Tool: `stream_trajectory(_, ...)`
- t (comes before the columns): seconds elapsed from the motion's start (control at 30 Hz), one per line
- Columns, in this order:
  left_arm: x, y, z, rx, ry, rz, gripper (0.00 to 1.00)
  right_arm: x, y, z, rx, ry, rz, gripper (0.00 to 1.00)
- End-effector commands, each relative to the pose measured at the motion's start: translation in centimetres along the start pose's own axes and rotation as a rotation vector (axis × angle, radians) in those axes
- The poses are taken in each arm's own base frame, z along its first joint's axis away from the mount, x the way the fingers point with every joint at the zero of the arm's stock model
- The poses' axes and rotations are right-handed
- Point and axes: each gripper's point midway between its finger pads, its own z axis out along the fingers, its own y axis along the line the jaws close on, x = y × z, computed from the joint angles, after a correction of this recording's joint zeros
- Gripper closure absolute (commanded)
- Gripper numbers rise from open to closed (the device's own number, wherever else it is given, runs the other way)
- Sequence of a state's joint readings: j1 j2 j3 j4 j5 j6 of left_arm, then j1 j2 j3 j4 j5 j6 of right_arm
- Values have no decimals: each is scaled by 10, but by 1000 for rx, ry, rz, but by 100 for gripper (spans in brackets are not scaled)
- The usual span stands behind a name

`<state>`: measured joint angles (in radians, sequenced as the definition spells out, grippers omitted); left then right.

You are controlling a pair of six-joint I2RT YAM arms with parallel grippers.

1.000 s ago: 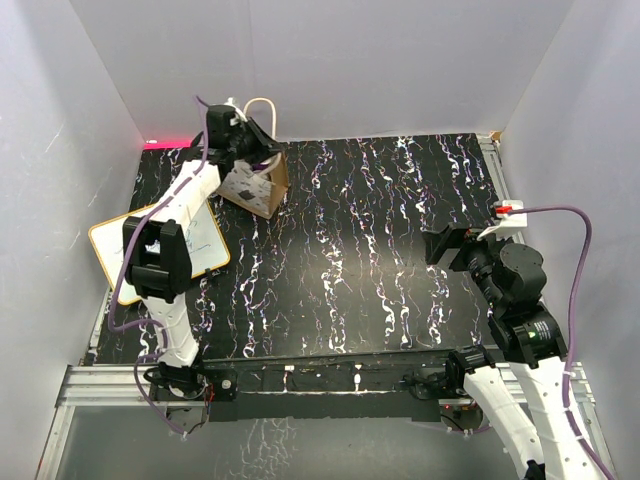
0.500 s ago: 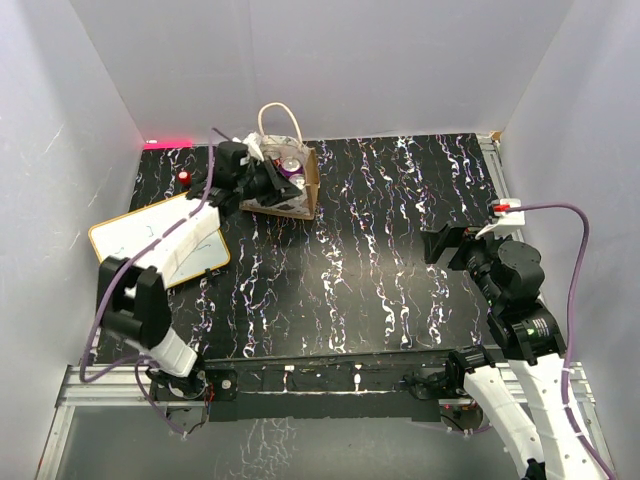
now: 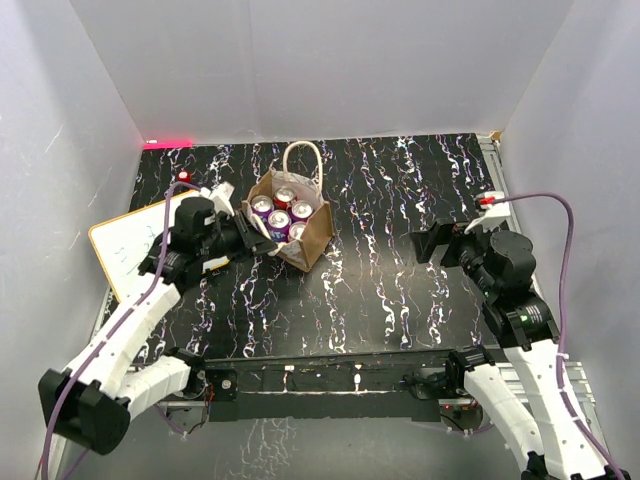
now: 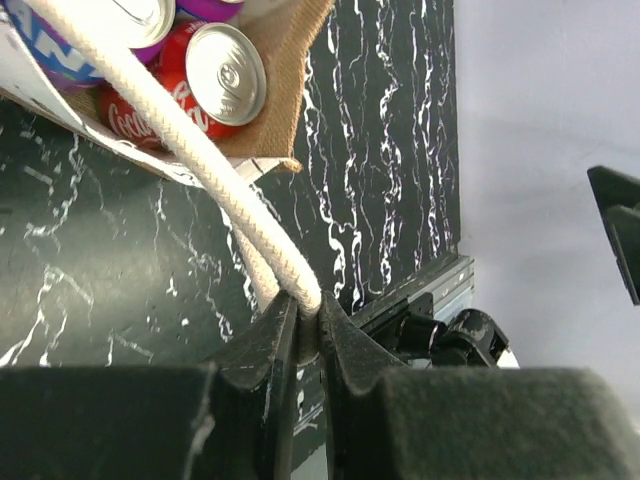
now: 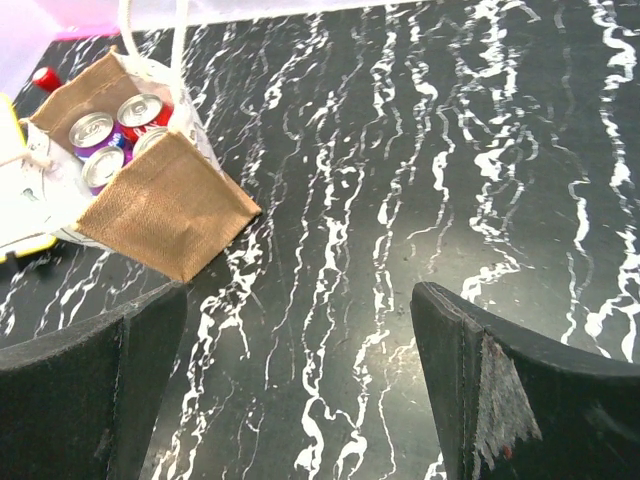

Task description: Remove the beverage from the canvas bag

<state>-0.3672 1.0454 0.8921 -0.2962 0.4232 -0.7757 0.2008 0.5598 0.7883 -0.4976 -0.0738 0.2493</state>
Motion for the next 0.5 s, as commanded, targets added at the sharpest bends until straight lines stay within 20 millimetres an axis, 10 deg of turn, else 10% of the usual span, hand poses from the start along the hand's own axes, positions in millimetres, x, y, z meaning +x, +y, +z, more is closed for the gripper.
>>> stream_trajectory(0.0,36,13,-35,-63,66,24,96,-4,31,10,-189,-10,-46,2)
stream_trajectory(0.47,84,78,-84,-319,73,7,99,9,82,39,-356,201,23,2)
